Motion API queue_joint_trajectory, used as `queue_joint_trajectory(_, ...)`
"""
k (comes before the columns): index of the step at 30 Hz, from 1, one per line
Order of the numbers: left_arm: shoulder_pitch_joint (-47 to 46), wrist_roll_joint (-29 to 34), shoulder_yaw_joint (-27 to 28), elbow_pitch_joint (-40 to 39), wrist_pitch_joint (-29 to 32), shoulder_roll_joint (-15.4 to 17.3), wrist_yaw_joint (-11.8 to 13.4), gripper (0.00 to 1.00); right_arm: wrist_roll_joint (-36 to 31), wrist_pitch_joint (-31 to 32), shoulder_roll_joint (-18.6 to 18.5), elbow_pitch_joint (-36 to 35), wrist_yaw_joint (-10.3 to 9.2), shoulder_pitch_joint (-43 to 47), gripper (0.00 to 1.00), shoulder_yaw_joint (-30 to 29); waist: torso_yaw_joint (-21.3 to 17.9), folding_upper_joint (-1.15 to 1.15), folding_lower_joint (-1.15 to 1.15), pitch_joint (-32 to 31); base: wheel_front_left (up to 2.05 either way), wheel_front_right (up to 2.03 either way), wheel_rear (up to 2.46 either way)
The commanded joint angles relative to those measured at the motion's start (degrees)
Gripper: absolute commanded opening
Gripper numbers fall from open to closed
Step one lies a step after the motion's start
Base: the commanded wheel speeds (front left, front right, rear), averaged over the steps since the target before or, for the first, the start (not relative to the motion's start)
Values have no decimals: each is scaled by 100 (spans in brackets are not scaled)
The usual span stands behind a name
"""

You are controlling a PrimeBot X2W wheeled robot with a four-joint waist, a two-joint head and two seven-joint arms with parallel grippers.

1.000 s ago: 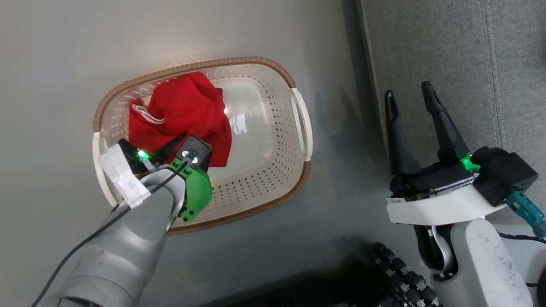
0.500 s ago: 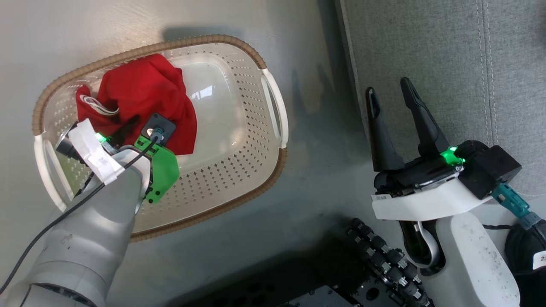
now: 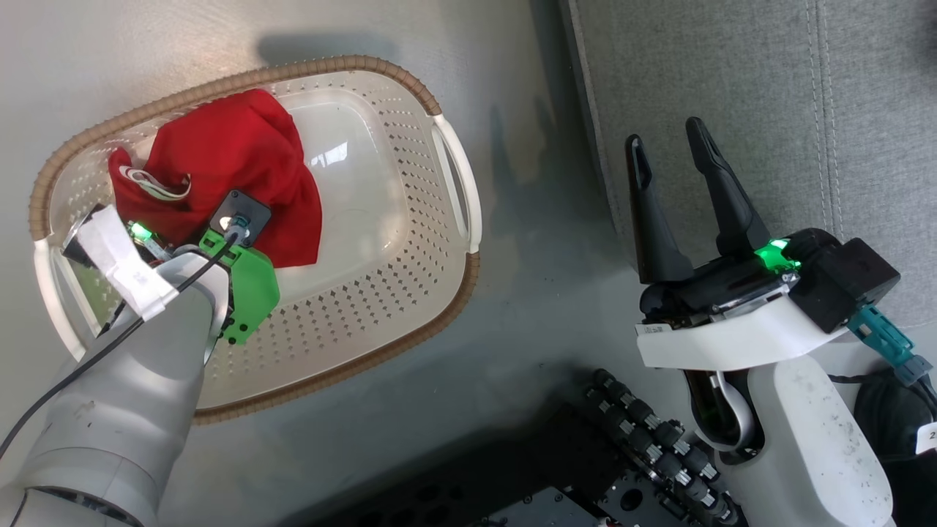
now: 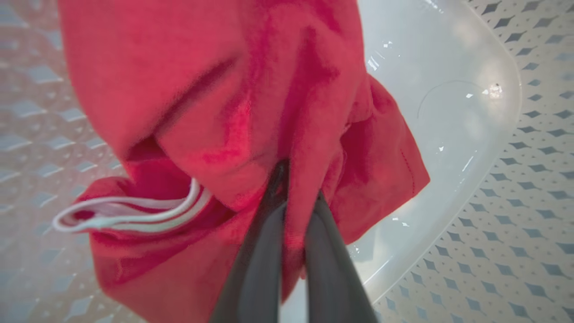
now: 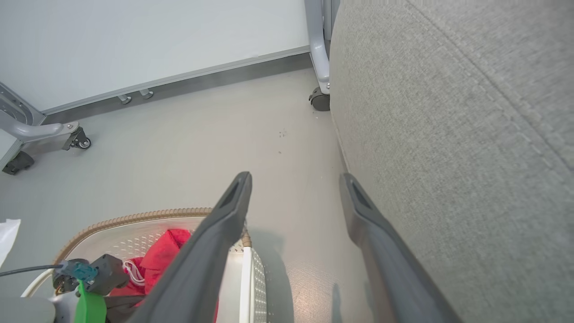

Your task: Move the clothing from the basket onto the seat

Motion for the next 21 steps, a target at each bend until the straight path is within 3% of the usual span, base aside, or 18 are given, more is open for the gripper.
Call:
queue_joint_trajectory(1, 9, -74, 16, 2, -123, 46, -39, 0, 15, -23, -3, -6, 0, -57, 100, -17, 30, 0, 0, -70, 0, 0, 0)
queue_joint_trajectory(12, 470, -533, 286, -519, -653, -267, -190, 0, -273, -21, -7, 192, 0, 126, 100, -110, 455, 0, 0, -893, 0, 0, 0)
queue_joint_trajectory(21, 1306, -847, 712, -2209, -651, -250, -63, 0, -542, 66, -9, 260, 0, 363, 100, -272, 826, 0, 0, -1706, 0, 0, 0)
